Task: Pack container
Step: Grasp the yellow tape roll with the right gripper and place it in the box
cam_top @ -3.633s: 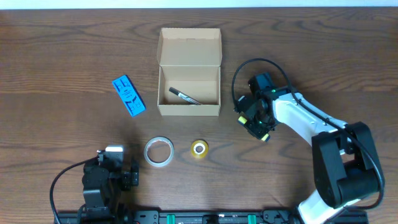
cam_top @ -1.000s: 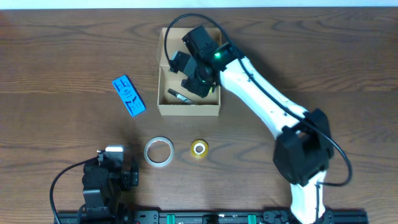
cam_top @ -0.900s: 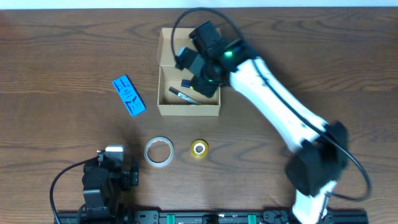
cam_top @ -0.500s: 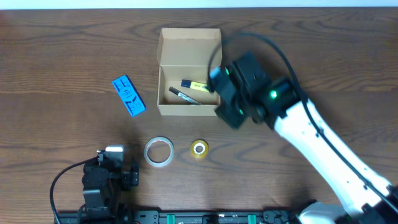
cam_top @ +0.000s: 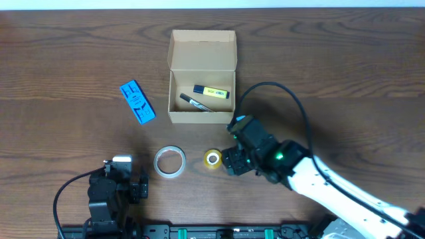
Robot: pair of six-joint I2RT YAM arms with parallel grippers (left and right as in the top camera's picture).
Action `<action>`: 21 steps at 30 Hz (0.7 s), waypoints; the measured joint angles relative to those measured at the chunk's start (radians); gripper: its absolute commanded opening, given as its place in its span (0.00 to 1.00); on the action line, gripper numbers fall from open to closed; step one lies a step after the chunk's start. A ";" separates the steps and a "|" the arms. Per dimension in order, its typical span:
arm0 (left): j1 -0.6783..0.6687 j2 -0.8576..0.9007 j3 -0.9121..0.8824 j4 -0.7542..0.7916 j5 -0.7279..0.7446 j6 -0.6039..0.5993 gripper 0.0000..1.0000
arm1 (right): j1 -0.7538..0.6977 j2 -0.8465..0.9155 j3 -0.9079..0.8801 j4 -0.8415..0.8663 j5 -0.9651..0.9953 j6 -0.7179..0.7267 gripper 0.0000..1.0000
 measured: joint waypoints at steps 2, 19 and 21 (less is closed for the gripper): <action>0.000 0.000 0.000 0.000 0.000 0.000 0.95 | 0.019 0.039 -0.001 0.033 0.022 0.063 0.75; 0.000 0.000 0.000 0.000 0.000 0.000 0.96 | 0.066 0.268 -0.002 0.206 0.072 0.320 0.70; 0.000 0.000 0.000 0.000 0.000 0.000 0.95 | 0.071 0.275 -0.002 0.214 0.077 0.334 0.70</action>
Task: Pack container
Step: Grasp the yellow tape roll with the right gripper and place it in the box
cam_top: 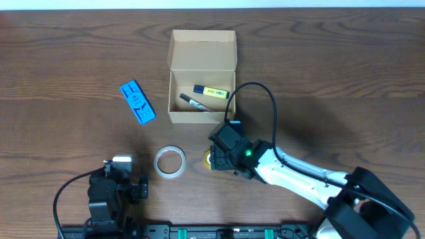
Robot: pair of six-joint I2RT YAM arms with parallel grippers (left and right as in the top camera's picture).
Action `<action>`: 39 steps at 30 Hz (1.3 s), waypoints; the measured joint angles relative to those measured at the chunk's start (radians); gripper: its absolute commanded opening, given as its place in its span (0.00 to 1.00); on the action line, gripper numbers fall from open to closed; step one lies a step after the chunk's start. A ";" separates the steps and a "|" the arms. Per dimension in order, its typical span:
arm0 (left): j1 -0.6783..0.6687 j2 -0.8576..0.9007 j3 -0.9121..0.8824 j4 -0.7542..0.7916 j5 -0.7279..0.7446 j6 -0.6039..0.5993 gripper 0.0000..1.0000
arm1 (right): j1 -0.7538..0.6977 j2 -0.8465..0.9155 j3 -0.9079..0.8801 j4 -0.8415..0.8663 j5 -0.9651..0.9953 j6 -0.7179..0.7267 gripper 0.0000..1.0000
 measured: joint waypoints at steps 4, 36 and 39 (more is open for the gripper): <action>0.000 0.000 0.000 0.000 0.000 0.000 0.95 | 0.011 0.028 0.000 0.004 0.010 0.019 0.68; 0.000 0.000 0.000 0.000 0.000 0.000 0.95 | 0.019 -0.143 0.007 -0.291 0.045 -0.010 0.01; 0.000 0.000 0.000 0.000 0.000 0.000 0.95 | 0.019 -0.260 0.047 -0.357 0.062 -0.072 0.01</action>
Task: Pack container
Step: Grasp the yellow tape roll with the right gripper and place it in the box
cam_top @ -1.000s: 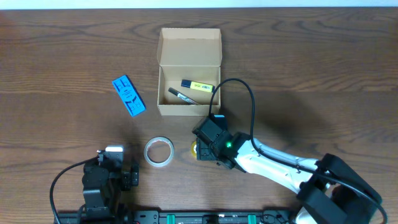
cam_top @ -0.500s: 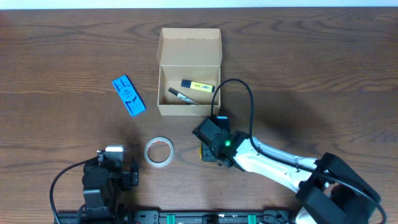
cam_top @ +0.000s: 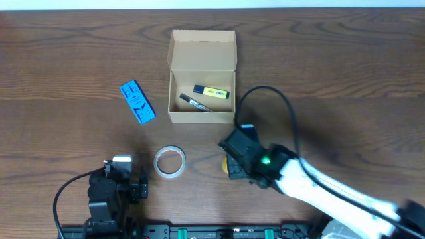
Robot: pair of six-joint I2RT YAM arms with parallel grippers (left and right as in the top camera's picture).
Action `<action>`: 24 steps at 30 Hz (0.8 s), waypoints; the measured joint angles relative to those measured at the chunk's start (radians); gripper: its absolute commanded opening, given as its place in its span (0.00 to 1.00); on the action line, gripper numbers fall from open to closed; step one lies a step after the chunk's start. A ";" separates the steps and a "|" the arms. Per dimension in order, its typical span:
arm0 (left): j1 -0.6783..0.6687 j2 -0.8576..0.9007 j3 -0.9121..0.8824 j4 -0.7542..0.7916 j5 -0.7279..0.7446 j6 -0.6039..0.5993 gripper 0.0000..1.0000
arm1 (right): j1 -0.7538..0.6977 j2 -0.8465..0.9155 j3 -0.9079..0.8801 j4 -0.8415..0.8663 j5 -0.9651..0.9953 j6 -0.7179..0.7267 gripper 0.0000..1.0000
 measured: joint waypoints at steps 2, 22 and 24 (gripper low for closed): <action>0.000 0.000 0.000 0.000 0.000 0.000 0.95 | 0.000 -0.044 0.053 -0.029 0.019 -0.050 0.01; 0.000 0.000 0.000 0.000 0.000 0.000 0.95 | -0.244 0.479 0.705 0.002 -0.020 -0.871 0.01; 0.000 0.000 0.000 0.000 0.000 0.000 0.95 | -0.253 0.495 0.711 0.016 -0.042 -0.936 0.02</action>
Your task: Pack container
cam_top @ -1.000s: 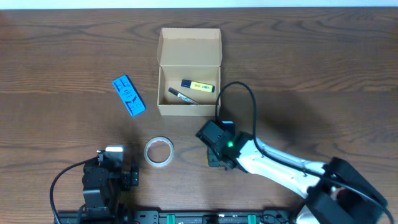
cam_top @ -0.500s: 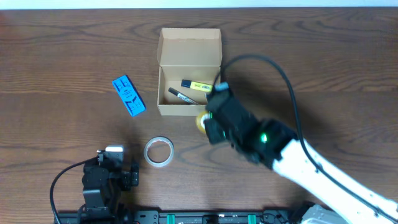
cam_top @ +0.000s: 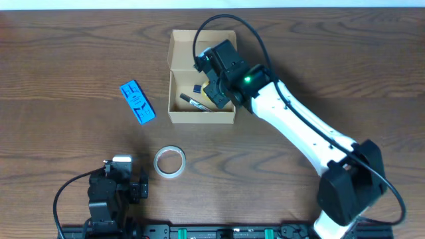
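The open cardboard box (cam_top: 174, 79) stands at the back middle of the table. A black marker (cam_top: 192, 103) lies inside it. My right gripper (cam_top: 216, 93) reaches down into the right half of the box, shut on the yellow tape roll, which is hidden under the wrist. A clear tape roll (cam_top: 169, 162) lies on the table in front of the box. A blue flat pack (cam_top: 137, 102) lies to the box's left. My left gripper (cam_top: 141, 188) rests folded at the front left edge, shut and holding nothing.
The box's lid flap (cam_top: 202, 48) stands open at the back. The right arm's black cable (cam_top: 229, 20) loops over the box. The white right arm (cam_top: 305, 129) runs diagonally from the front right to the box.
My right gripper was low over the yellow tape roll in front of the box. It is now inside the box, and the roll is gone from the table.
The right gripper stood just right of the yellow tape roll on the table. Then it was over the roll. Then the roll had shifted a little right under it. Now the gripper is in the box with the roll. The left arm stayed still.
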Robot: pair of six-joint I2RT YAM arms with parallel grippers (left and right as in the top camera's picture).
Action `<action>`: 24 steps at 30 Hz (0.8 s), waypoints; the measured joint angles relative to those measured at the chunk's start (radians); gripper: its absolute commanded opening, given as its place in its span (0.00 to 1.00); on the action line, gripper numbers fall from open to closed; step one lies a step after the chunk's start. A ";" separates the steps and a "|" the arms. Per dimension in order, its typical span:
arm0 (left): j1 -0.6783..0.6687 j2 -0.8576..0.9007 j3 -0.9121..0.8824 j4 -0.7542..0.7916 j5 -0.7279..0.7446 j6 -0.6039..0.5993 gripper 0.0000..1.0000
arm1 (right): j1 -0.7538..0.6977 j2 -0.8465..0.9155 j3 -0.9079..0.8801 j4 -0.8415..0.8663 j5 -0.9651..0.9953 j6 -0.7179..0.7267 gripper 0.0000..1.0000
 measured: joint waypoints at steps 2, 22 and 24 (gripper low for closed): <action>0.000 0.000 0.000 0.000 0.000 0.000 0.95 | -0.009 0.007 0.001 0.000 -0.022 -0.050 0.01; 0.000 0.000 0.000 0.000 0.000 0.000 0.95 | -0.048 0.145 0.006 0.022 -0.119 -0.221 0.50; 0.000 0.000 0.000 0.000 0.000 0.000 0.95 | -0.048 0.145 0.009 0.036 -0.121 -0.228 0.73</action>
